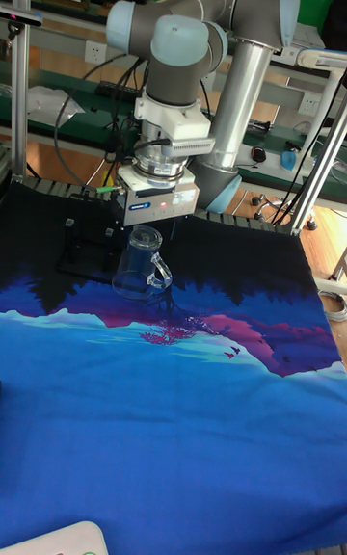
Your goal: Take the cup off the cup rack
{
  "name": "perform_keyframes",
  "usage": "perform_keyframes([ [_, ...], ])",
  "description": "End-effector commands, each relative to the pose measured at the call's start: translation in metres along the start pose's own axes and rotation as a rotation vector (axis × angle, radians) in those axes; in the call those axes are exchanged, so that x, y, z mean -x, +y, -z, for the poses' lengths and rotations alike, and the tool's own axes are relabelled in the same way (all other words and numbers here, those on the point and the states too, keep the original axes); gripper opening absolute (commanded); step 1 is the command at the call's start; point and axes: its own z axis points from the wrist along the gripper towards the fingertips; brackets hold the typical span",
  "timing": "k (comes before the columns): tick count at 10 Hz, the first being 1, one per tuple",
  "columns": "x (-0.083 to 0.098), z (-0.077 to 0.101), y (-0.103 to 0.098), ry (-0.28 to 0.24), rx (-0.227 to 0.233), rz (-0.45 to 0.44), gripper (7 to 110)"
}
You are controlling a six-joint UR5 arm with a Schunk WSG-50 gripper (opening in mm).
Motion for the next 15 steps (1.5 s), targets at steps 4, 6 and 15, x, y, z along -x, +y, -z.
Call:
perform_keyframes([
  [4,0.015,-0.011,0.005,-0.053,0.021,-0.018,88],
  [6,0.014,-0.014,0.000,-0.047,0.005,-0.018,88],
  [15,-0.008,-0.015,0.000,0.030,-0.011,-0.122,66],
])
